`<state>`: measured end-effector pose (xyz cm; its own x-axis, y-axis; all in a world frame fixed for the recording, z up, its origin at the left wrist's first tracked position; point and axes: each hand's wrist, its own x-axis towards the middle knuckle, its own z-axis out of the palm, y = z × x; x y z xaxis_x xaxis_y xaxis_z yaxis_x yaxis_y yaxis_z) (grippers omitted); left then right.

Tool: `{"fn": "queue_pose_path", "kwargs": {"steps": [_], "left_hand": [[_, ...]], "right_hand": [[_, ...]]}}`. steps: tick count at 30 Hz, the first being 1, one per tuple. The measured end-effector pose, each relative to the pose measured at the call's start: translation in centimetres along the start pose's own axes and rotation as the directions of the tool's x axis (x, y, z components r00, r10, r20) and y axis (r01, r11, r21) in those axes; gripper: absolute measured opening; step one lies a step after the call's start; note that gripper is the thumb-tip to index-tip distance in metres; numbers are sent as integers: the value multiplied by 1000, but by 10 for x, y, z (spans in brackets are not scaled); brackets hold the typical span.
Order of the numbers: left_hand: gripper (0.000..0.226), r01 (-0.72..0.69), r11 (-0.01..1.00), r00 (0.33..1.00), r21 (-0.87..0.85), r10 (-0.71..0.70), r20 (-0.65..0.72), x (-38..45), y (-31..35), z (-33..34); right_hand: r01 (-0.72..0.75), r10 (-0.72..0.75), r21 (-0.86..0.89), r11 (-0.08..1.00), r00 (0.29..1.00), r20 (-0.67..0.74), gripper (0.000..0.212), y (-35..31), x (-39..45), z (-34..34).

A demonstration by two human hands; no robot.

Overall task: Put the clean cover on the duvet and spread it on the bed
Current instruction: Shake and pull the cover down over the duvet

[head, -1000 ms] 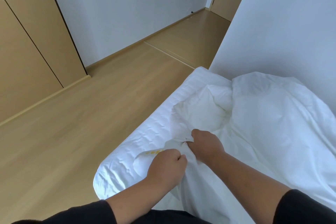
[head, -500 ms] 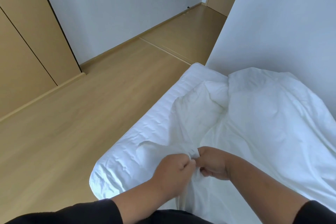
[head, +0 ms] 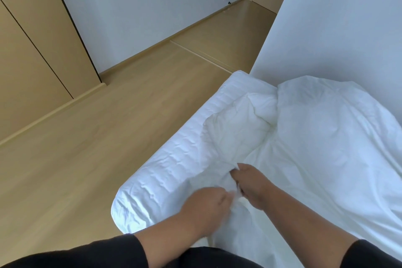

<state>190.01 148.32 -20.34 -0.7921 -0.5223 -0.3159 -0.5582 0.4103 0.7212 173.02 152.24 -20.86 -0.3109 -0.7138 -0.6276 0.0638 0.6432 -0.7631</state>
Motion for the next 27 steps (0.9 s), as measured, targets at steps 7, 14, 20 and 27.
{"fn": "queue_pose_path", "kwargs": {"steps": [7, 14, 20, 27], "left_hand": [[59, 399, 626, 911, -670, -355, 210, 9, -62, -11], [24, 206, 268, 932, -941, -348, 105, 12, -46, 11], [33, 198, 492, 930, -848, -369, 3, -11, -54, 1], [18, 183, 592, 943, -785, -332, -31, -19, -72, -24]], "right_hand": [[-75, 81, 309, 948, 997, -9, 17, -7, -4, -11], [130, -141, -256, 958, 990, -24, 11, -4, -6, -13], [39, -284, -949, 313, 957, -55, 30, -44, -9, -64], [300, -548, -800, 520, 836, -43, 38, -102, -21, -54]]}}
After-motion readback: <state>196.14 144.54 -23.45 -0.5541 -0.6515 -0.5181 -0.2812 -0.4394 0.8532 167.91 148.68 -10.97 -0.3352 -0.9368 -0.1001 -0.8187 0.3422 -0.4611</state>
